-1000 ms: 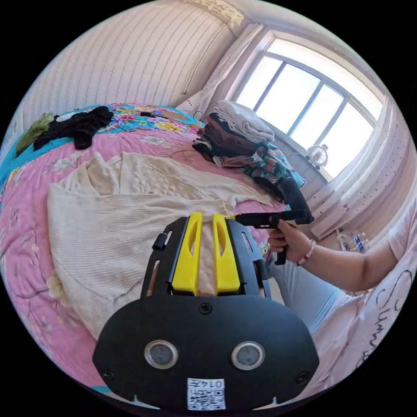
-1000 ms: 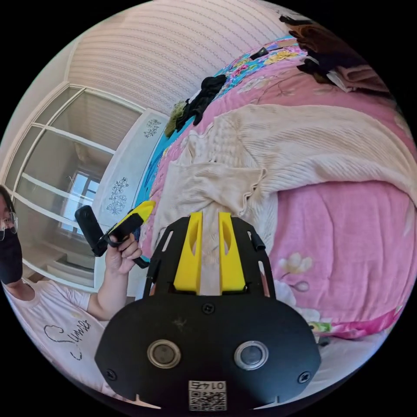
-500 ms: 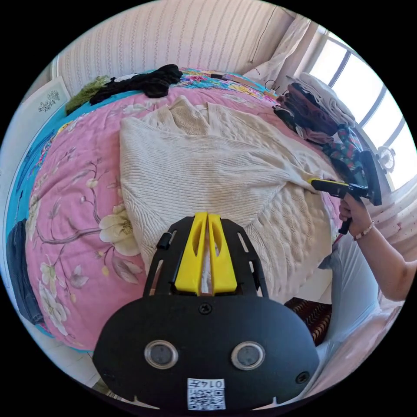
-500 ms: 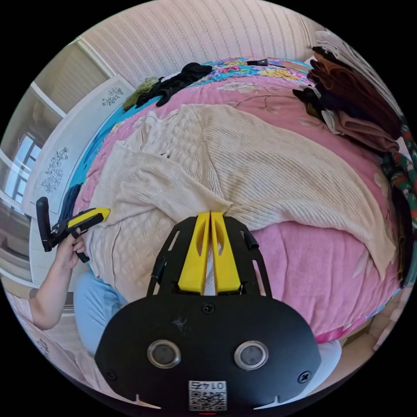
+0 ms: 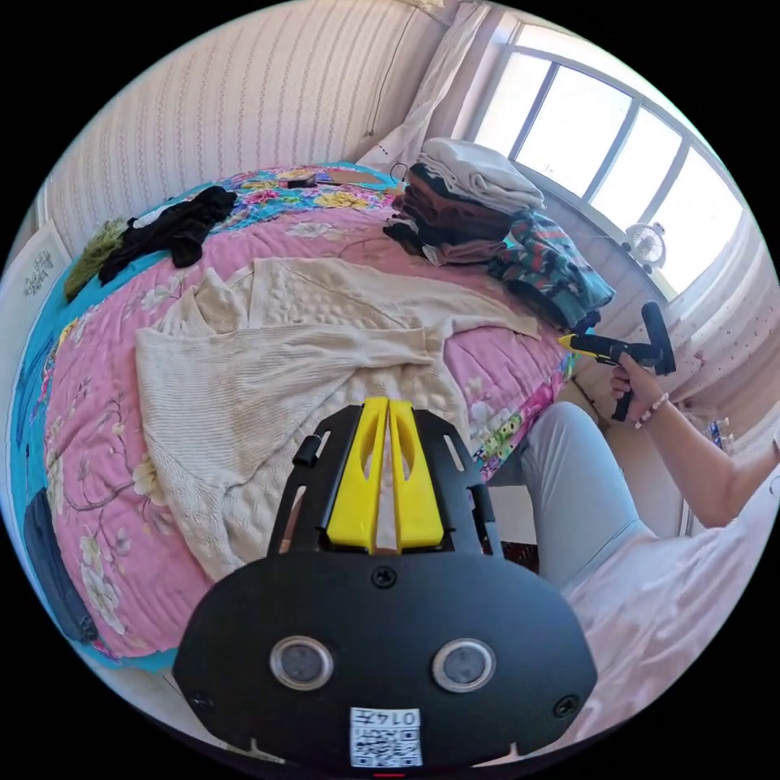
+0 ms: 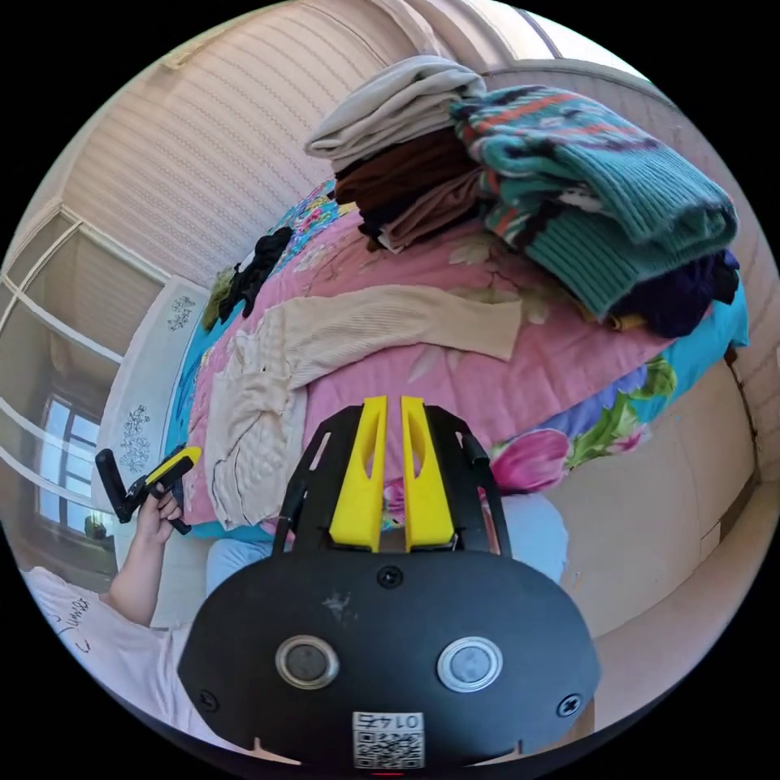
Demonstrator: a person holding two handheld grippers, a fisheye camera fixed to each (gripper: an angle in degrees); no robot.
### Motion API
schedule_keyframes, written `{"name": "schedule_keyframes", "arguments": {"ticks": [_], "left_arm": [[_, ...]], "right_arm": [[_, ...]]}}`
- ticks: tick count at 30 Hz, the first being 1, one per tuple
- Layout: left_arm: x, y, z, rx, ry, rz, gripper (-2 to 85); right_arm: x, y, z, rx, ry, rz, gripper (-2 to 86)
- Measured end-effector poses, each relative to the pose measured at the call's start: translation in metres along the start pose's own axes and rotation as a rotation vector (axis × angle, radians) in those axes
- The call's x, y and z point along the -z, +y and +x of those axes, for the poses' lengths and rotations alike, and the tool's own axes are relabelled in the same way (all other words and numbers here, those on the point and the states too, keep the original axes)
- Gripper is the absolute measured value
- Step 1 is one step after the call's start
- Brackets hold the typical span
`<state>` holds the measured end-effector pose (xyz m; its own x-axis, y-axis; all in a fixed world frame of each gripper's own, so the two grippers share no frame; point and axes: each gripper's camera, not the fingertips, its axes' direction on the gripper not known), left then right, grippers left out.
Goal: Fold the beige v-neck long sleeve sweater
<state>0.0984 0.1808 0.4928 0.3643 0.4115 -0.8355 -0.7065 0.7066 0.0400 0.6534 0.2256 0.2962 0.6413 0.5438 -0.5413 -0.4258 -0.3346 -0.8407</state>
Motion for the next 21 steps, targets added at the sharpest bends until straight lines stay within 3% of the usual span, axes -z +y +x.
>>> {"name": "schedule_keyframes", "arguments": {"ticks": [5,11,16,21], "left_arm": [[-0.042,-0.063,0.063,-0.15,0.016,-0.02,-0.8],[-0.117,-0.139,0.127,-0.298,0.122,-0.095,3.0],[-0.174,-0.181,0.186,-0.446,0.069,-0.136,8.3],[-0.229,-0.216,0.229,-0.524,0.122,-0.235,8.2]], "right_arm": [[0.032,-0.001,0.059,-0.154,-0.006,0.083,8.7],[0.028,-0.009,0.076,-0.15,0.027,0.158,11.6],[0.026,0.005,0.1,-0.255,-0.024,0.266,10.2],[0.032,0.025,0.11,-0.239,-0.069,0.37,7.2]]}}
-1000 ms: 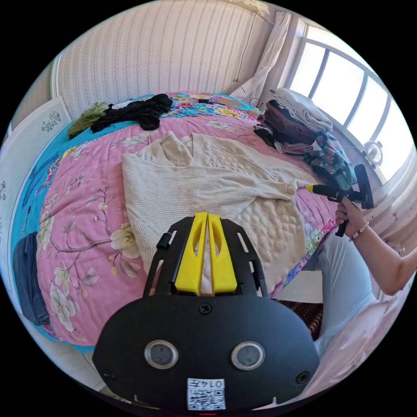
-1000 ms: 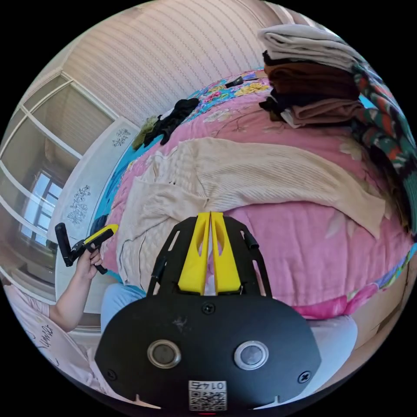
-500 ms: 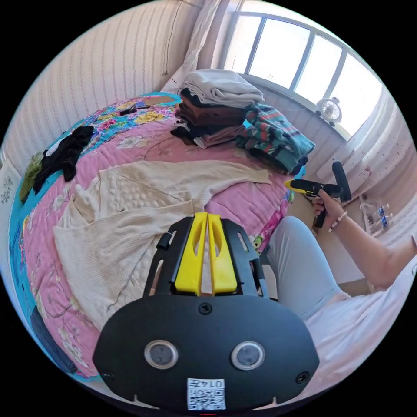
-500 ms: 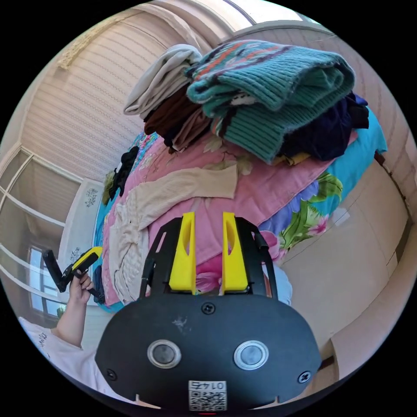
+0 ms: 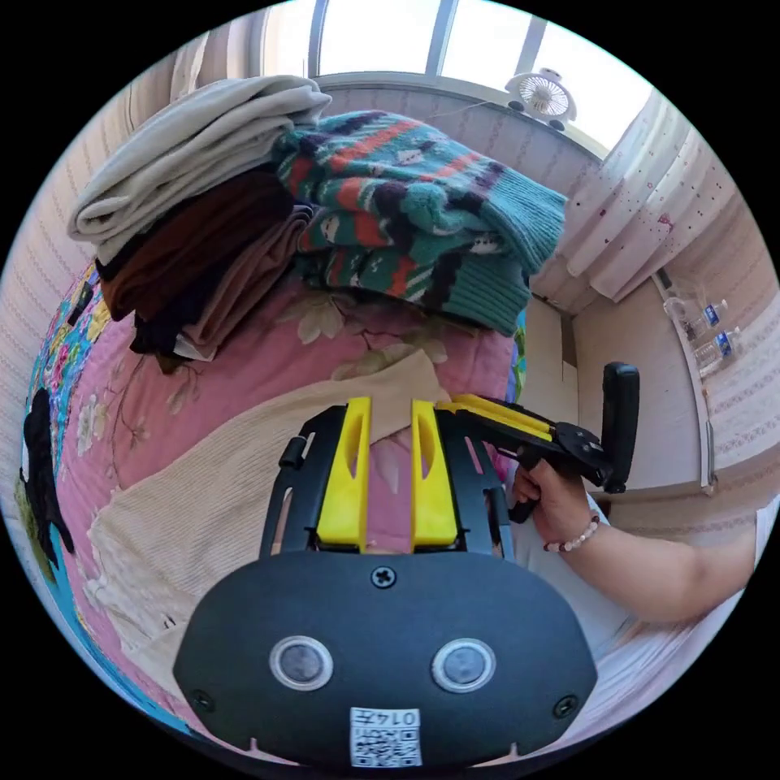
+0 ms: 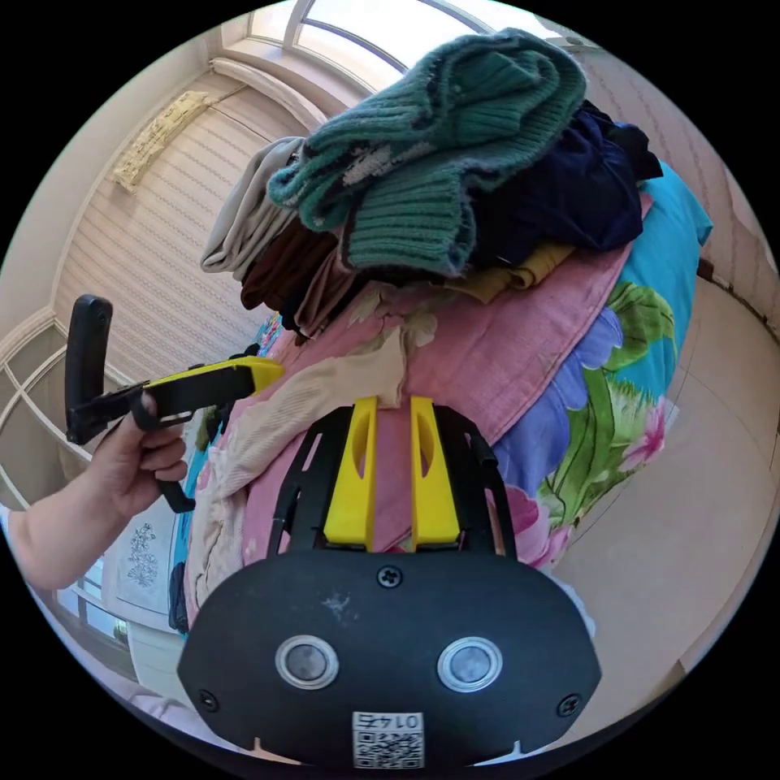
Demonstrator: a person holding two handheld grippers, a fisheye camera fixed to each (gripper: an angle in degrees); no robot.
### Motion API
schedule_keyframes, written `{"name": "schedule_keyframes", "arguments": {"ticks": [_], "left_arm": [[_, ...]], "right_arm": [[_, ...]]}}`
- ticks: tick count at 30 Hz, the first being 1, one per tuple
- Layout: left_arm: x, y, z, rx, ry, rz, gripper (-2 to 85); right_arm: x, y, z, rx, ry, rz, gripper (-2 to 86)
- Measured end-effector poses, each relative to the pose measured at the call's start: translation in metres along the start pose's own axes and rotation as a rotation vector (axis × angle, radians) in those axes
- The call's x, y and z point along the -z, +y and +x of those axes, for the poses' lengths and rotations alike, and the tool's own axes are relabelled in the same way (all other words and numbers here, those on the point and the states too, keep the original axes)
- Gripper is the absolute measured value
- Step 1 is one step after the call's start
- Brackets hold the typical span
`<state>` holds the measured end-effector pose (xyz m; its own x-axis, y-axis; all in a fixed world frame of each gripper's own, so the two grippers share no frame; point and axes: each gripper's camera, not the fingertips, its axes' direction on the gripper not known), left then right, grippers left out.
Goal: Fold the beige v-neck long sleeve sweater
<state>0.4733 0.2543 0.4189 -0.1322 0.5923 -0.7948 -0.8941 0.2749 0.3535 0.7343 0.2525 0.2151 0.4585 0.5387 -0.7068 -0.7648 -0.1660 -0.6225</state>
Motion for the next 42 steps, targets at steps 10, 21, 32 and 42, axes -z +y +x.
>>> {"name": "schedule_keyframes", "arguments": {"ticks": [10,21,32,42], "left_arm": [[-0.062,-0.055,-0.005,-0.051,0.055,-0.188,3.0],[0.075,0.022,-0.06,0.098,0.142,0.066,-1.0],[0.285,0.237,-0.163,0.503,0.001,0.441,-0.9],[0.383,0.409,-0.249,0.861,-0.299,0.477,-0.8]], "right_arm": [[0.025,0.009,-0.01,0.059,0.0,0.005,4.3],[0.061,0.027,-0.047,0.221,-0.271,-0.084,0.7],[0.055,0.07,-0.271,0.602,-0.745,-0.295,0.6],[-0.042,0.18,-0.472,0.845,-0.791,-0.634,3.8]]}}
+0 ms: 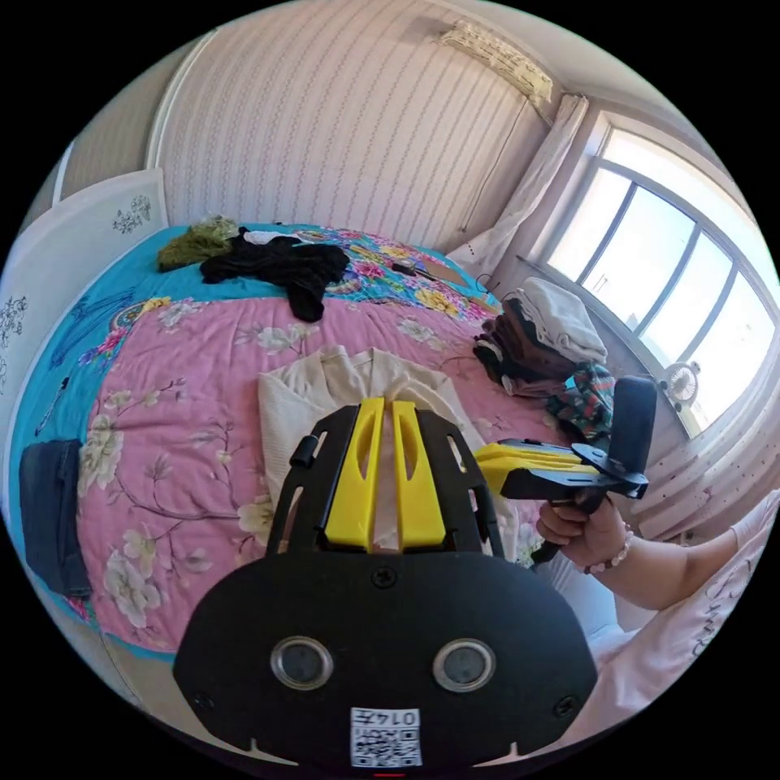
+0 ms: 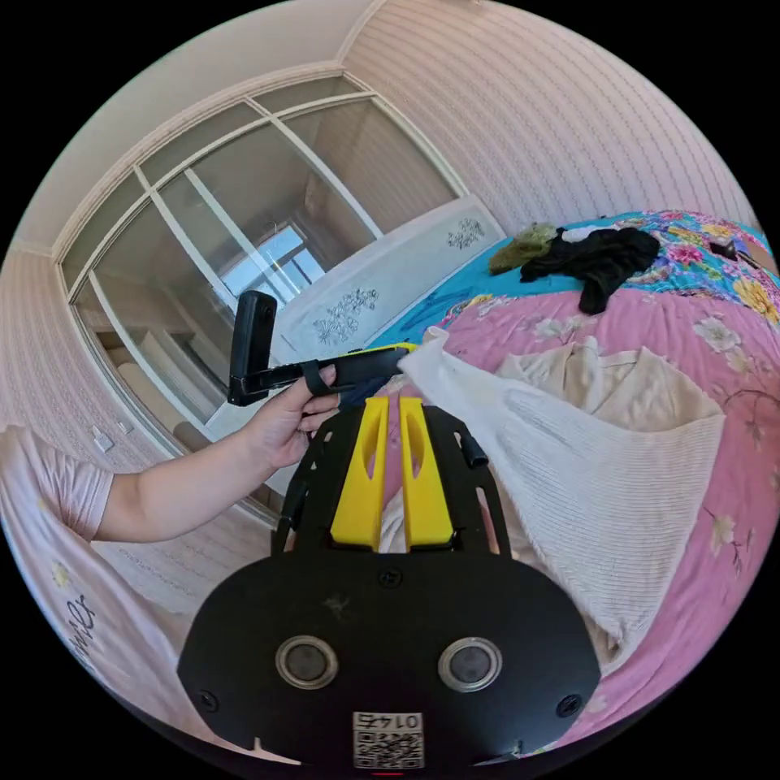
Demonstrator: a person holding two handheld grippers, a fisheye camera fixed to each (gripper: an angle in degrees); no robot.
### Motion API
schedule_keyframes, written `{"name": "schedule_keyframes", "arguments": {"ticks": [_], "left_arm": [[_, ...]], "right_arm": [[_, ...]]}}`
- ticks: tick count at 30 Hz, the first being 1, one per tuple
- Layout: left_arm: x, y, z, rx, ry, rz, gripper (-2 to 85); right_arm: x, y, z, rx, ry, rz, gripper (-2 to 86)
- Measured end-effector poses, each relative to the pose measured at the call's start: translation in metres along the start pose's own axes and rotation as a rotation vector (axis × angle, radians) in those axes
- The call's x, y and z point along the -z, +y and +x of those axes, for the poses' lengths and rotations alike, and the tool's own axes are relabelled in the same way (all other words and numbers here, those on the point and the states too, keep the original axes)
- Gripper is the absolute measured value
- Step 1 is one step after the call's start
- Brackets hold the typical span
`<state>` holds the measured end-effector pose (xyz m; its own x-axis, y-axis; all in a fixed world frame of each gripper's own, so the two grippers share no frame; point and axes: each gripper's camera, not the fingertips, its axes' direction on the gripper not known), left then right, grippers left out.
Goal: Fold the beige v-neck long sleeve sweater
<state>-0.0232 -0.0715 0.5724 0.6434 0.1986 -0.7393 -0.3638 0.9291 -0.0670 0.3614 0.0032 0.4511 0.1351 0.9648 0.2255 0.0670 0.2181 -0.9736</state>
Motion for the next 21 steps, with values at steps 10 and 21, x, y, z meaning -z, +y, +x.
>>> {"name": "schedule_keyframes", "arguments": {"ticks": [10,21], "left_arm": [[0.024,0.038,-0.128,0.313,-0.099,-0.135,-0.4],[-0.001,-0.071,-0.197,0.308,-0.034,-0.174,7.0]], "right_arm": [[-0.046,0.033,0.043,-0.066,0.143,-0.327,6.8],[0.027,-0.04,0.189,-0.382,0.435,-0.059,12.5]]}}
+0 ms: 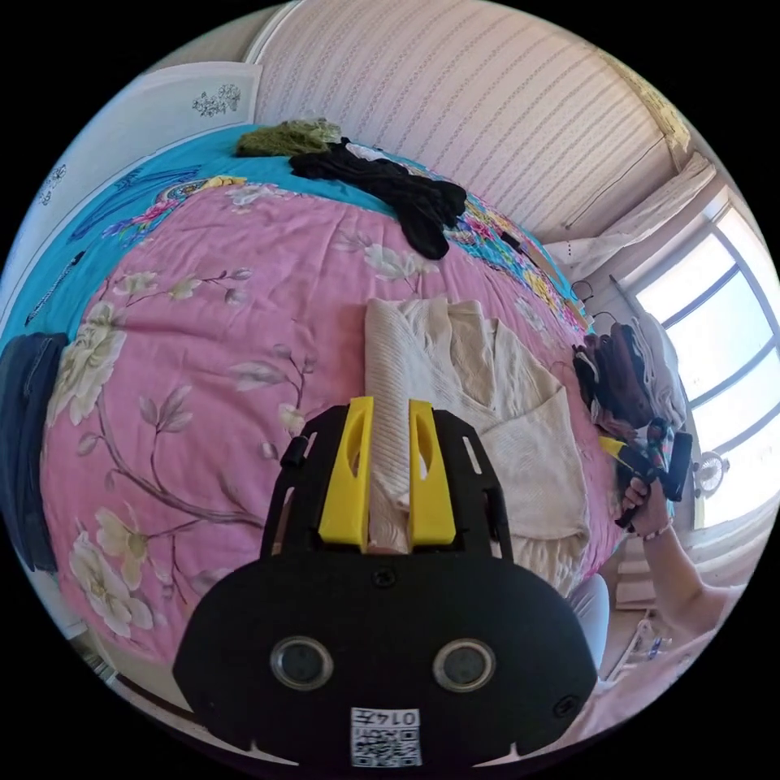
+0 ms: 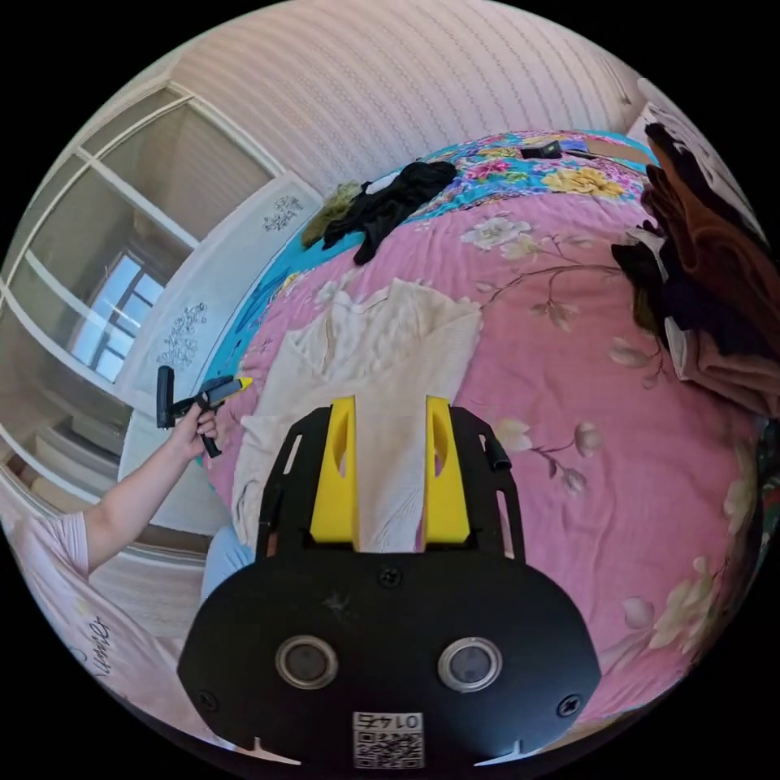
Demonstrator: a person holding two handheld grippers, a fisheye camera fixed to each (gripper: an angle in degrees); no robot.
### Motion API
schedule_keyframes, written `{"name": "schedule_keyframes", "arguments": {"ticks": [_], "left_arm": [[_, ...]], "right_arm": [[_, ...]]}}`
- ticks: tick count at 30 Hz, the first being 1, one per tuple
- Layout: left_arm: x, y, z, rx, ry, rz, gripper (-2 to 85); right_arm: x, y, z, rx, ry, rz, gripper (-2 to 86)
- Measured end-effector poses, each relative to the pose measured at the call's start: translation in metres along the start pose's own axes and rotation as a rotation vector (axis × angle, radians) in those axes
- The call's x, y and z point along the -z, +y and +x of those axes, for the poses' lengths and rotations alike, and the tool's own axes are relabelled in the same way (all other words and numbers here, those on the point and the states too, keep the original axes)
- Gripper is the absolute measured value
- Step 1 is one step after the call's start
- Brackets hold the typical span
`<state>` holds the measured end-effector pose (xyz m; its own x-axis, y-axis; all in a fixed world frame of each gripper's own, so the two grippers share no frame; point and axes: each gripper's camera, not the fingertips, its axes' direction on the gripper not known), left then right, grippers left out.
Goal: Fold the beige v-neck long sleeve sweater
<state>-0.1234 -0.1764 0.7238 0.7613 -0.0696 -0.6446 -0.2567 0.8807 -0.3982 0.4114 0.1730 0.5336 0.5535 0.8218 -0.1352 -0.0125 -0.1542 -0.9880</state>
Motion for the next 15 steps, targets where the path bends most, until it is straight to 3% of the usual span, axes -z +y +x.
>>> {"name": "schedule_keyframes", "arguments": {"ticks": [9,12,15], "left_arm": [[-0.017,-0.084,-0.034,0.054,0.036,-0.145,9.3],[-0.016,-0.096,-0.05,0.082,0.058,-0.211,9.0],[0.001,-0.101,-0.07,0.165,0.195,-0.206,7.7]], "right_arm": [[-0.069,-0.097,0.048,-0.1,0.155,-0.079,12.2],[-0.082,-0.117,0.051,-0.077,0.071,-0.137,6.6],[-0.078,-0.131,0.05,-0.057,-0.005,-0.12,3.1]]}}
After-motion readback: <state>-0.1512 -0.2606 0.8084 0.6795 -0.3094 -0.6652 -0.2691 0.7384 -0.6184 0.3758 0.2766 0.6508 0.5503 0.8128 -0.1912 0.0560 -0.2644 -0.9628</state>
